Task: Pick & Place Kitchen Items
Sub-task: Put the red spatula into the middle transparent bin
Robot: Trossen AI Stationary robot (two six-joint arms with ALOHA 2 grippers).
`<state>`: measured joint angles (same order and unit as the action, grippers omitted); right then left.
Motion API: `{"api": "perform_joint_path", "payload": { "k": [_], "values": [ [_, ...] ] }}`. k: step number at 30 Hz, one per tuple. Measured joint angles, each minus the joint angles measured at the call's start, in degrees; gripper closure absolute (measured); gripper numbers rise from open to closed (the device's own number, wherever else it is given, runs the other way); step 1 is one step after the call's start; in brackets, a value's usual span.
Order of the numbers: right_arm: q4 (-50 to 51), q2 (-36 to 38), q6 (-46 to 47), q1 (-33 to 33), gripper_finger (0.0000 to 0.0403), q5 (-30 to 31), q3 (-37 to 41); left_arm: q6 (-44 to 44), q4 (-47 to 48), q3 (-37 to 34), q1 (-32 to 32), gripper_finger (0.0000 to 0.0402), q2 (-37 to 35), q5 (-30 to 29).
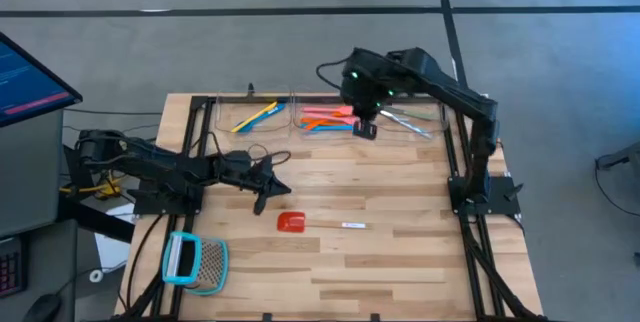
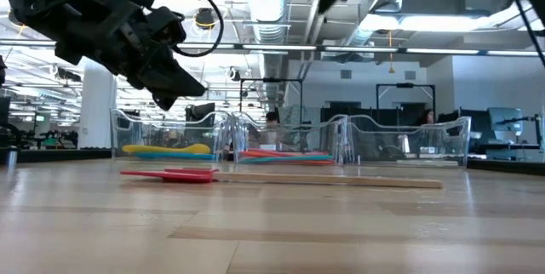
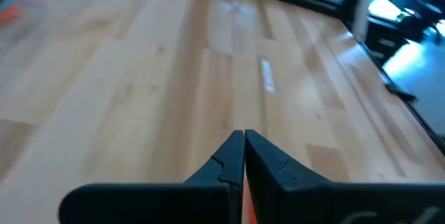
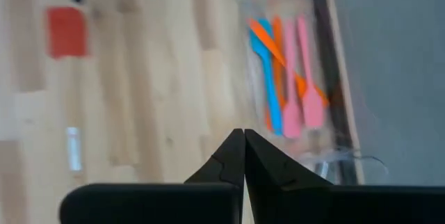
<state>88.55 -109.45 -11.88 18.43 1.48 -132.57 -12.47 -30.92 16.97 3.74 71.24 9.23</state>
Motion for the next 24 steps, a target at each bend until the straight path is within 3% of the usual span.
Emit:
{"api": "perform_joint_path", "payload": {
  "k": [6,14,24],
  "values": [
    [-0.5,3.6,5.7,-9.1,0.0402,-0.1,0.0,0.0,0.9,0.0,-5.7,0.0399,0.0,-2.6],
    [-0.3,3.2,12.7,-20.0,0.0402,0.2,0.1,-0.3,2.9,0.0,-10.5,0.0399,0.0,-6.6],
    [-4.7,7.4,22.1,-32.5,0.0403,13.3,10.5,-0.4,3.0,0.0,-14.8,0.0399,0.0,-10.5]
  ]
}}
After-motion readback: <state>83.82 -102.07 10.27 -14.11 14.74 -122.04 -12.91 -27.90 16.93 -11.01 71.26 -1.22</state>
